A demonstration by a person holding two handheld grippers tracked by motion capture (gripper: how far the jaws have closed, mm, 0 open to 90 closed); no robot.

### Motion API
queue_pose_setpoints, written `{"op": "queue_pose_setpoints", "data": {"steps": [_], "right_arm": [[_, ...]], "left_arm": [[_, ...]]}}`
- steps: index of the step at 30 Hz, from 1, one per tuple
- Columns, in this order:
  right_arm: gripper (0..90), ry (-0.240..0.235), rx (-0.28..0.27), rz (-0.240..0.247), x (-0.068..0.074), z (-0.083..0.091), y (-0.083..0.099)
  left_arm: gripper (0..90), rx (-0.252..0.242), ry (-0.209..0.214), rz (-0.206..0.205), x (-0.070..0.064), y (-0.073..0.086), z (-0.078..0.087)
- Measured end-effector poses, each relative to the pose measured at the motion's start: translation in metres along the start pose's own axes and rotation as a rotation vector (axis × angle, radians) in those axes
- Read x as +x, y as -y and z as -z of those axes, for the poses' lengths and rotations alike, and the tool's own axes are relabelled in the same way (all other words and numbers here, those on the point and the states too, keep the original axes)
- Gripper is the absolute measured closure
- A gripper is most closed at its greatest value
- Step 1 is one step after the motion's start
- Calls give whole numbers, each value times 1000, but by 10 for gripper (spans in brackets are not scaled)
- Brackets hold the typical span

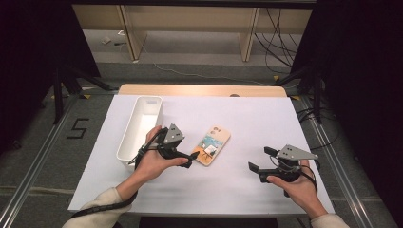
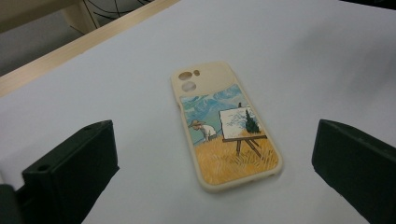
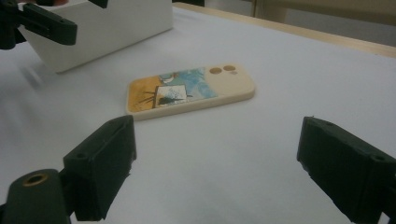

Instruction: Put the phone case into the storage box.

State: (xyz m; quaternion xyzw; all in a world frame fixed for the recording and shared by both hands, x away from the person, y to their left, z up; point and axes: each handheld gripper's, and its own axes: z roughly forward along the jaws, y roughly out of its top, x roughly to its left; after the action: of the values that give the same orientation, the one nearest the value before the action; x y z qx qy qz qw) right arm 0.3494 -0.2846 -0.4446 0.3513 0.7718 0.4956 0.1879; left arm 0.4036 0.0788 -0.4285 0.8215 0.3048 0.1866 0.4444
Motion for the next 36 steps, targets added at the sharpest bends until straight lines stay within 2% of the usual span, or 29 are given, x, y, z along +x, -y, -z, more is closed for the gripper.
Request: {"op": "queue_pose_setpoints", "data": {"steps": [3, 6, 13, 14, 15, 18, 19, 26, 36], "right_arm": [[125, 0, 2, 0, 1, 0, 0], [124, -1, 4, 2, 1, 0, 0], [123, -1, 4, 1, 1, -1, 0], [123, -1, 4, 1, 1, -1, 0], [123, 1, 4, 1, 1, -1, 0], [122, 3, 8, -2, 1, 0, 0], [122, 4, 8, -2, 1, 0, 0], [122, 3, 7, 0, 1, 0, 0], [122, 2, 9, 0, 0, 0, 0]], "left_arm": [[0, 11, 3, -2, -1, -3, -8], [0, 28, 0, -1, -1, -10, -23], [0, 35, -9, 22, 0, -22, -49], [0, 35, -9, 22, 0, -22, -49], [0, 40, -10, 28, 0, -25, -57], [0, 48, -15, 34, -1, -28, -64], [0, 54, -16, 37, -2, -31, -72], [0, 75, -34, 52, -3, -41, -98], [0, 143, -64, 71, 1, -46, -132]]}}
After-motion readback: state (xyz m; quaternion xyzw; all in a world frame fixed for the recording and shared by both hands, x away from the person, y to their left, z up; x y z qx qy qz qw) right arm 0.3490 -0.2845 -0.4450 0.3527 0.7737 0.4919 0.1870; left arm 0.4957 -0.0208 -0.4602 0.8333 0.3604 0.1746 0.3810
